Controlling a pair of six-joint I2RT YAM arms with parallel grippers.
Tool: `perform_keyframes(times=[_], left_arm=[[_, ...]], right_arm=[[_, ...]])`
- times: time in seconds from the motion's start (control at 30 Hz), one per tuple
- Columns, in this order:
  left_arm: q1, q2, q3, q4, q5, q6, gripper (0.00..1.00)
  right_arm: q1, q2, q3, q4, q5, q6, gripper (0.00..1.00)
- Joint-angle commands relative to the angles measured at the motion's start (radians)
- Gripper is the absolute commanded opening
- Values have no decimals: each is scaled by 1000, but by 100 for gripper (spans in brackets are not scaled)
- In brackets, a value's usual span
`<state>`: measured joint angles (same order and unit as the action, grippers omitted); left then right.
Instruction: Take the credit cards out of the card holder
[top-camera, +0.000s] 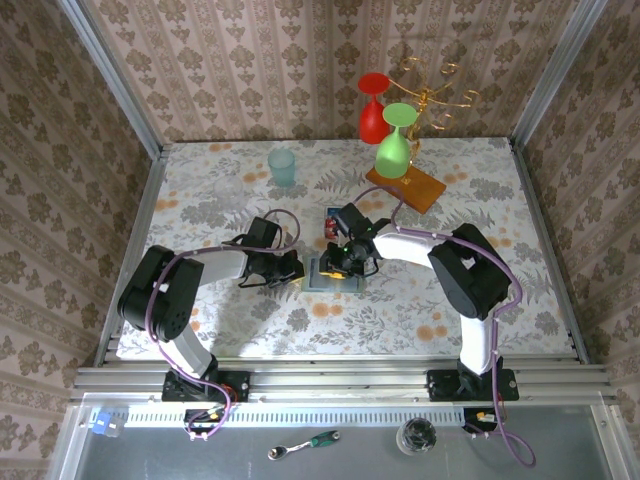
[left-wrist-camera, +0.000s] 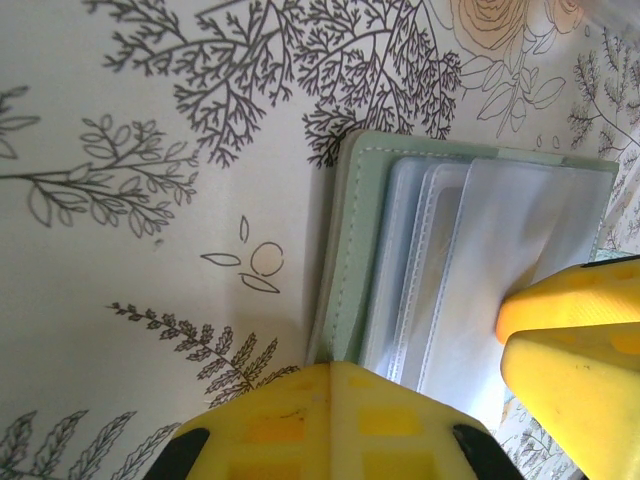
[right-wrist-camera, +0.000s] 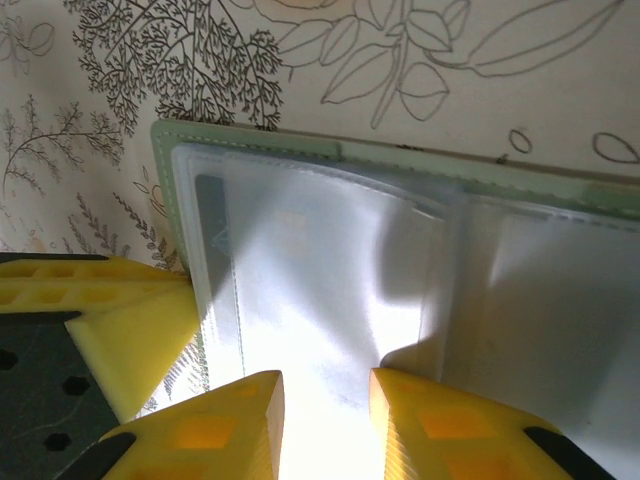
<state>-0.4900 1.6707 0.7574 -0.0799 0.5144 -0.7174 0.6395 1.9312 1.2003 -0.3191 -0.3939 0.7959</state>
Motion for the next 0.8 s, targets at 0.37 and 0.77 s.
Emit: perform_keyframes(times=[0.37,0.77], left_arm=[[8,-19,-6,-82,-17,15,3],[9,-103,40,-102,-31,-11,7]], right_arm=[[-14,-40,-61,4,6,-12,30],[-37,-39,-110,78,-37,2,29]])
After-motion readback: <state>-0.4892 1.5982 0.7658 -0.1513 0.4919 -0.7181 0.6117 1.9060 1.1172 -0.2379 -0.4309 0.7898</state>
